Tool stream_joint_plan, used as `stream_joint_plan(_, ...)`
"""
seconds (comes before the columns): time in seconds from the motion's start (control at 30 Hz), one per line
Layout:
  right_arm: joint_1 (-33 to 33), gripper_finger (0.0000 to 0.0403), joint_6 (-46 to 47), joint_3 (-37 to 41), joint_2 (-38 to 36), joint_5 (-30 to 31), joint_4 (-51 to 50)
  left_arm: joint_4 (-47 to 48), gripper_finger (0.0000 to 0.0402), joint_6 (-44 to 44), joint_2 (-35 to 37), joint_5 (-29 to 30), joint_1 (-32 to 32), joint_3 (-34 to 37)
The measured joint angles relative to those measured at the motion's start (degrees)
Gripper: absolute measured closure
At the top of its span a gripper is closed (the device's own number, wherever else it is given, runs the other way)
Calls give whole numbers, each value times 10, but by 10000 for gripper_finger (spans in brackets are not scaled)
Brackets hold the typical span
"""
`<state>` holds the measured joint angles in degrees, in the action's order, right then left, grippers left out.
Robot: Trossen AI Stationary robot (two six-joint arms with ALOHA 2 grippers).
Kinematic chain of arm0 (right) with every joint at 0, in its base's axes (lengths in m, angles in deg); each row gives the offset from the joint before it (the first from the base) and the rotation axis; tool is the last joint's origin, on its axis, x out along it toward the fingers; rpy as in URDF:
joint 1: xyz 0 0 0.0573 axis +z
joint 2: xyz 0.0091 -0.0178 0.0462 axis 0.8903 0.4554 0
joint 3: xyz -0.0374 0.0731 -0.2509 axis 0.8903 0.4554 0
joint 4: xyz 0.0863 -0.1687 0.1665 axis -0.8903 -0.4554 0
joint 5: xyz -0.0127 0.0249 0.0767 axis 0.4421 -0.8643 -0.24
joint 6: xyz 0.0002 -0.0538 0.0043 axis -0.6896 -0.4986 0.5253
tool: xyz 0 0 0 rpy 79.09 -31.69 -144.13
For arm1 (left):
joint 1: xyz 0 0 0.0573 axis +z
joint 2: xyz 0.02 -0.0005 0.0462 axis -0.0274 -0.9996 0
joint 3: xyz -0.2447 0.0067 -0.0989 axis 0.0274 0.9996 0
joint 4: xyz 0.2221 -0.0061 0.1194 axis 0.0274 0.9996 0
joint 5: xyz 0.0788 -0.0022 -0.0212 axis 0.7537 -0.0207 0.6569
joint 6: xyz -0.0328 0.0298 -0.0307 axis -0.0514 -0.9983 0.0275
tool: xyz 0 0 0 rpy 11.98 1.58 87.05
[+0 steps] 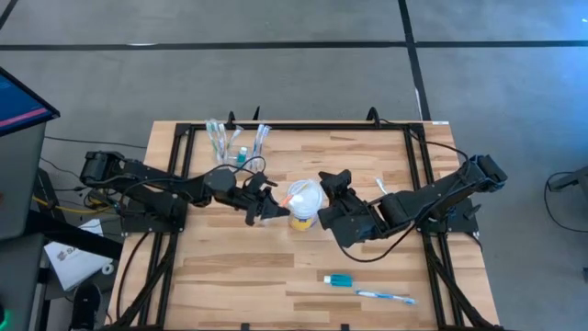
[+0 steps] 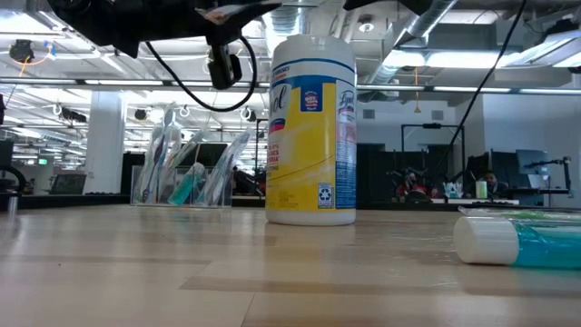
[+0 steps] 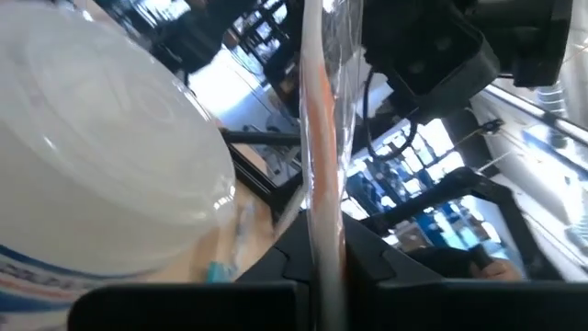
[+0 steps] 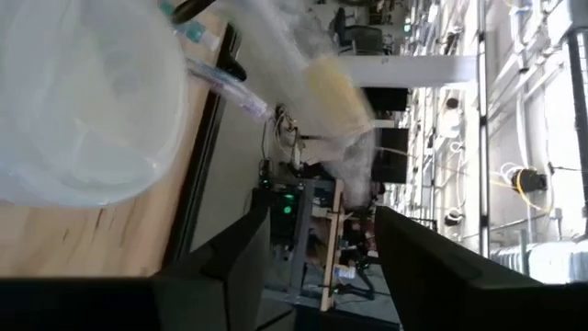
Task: Pick & Place toothbrushing station
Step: Put the orange toothbrush into the transparent organizer
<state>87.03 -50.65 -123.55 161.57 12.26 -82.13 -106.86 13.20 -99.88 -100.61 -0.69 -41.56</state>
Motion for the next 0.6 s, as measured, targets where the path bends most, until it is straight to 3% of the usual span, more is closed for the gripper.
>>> stream_joint_plan(0.33, -1, 208, 125, 0, -3, -1, -97, -2, 394, -77, 12, 86, -1, 0)
stream_joint_plan(0.6, -9, 220, 197, 0, -3, -31, -123, 12, 394, -161, 61, 177, -20, 1)
